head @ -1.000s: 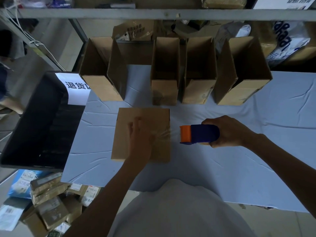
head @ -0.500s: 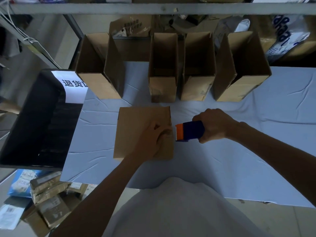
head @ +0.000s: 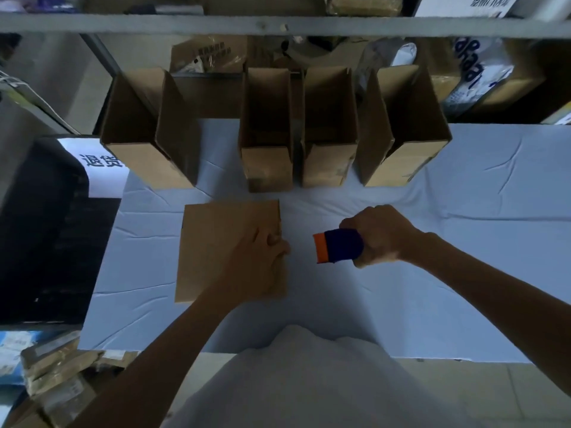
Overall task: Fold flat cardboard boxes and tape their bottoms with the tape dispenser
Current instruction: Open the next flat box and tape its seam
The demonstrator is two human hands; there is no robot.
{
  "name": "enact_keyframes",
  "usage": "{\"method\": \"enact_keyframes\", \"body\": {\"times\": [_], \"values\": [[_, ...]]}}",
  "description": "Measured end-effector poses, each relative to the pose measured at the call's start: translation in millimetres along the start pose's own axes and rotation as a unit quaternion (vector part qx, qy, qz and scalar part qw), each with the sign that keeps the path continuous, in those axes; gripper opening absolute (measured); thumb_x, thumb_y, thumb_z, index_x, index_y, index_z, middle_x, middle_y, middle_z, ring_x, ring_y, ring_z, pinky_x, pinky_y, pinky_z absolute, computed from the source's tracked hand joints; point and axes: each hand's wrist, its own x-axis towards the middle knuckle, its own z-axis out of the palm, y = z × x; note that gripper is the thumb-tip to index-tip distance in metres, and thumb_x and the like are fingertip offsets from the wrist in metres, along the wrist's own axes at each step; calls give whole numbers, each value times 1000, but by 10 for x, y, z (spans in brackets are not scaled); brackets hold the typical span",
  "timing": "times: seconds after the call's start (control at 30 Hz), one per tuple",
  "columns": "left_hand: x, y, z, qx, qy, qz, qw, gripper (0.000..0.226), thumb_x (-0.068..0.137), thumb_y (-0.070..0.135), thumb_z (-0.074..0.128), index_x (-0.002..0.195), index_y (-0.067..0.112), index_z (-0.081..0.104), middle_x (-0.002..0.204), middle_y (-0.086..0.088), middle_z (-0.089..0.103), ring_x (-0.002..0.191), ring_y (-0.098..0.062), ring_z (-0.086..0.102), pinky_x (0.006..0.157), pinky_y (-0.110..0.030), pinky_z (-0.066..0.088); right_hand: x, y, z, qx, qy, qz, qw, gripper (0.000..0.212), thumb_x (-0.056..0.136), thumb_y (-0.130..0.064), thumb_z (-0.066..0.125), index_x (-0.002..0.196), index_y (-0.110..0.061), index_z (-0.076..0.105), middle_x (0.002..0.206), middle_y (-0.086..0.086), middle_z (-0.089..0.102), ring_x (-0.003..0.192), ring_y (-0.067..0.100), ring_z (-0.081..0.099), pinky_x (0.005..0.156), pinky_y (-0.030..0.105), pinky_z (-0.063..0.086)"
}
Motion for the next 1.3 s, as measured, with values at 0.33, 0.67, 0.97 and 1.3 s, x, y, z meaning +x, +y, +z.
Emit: {"method": "enact_keyframes", "body": {"times": [0.33,0.67,0.97,1.3], "values": [[398,290,-367,-626,6,-362,691,23,101,20,38,108,10,58,89,-6,61,65,-7,59,63,-16,46,-177,16,19,218,225,-41,949,70,54,-35,86,118,-19,62,101,-1,71,92,16,64,73,24,48],[315,251,-566,-774,-19,-275,571,19,95,27,44,92,13,56,85,-1,63,82,-11,63,79,-25,50,-187,-89,-179,290,254,-79,919,72,56,-41,81,121,-30,52,106,-14,63,96,4,59,78,12,51],[281,157,-688,-681,-16,-291,671,16,97,13,46,93,9,61,90,-9,62,87,-21,60,86,-34,50,-161,-169,-278,278,245,-99,924,73,55,-40,82,120,-31,52,104,-23,60,94,-12,56,74,5,48],[348,90,-649,-448,60,-340,825,32,85,9,56,63,31,54,65,7,59,69,-18,62,70,-38,56,-7,-123,-146,227,177,-105,952,74,59,-24,89,124,-27,53,104,-17,60,89,4,59,70,7,44]]}}
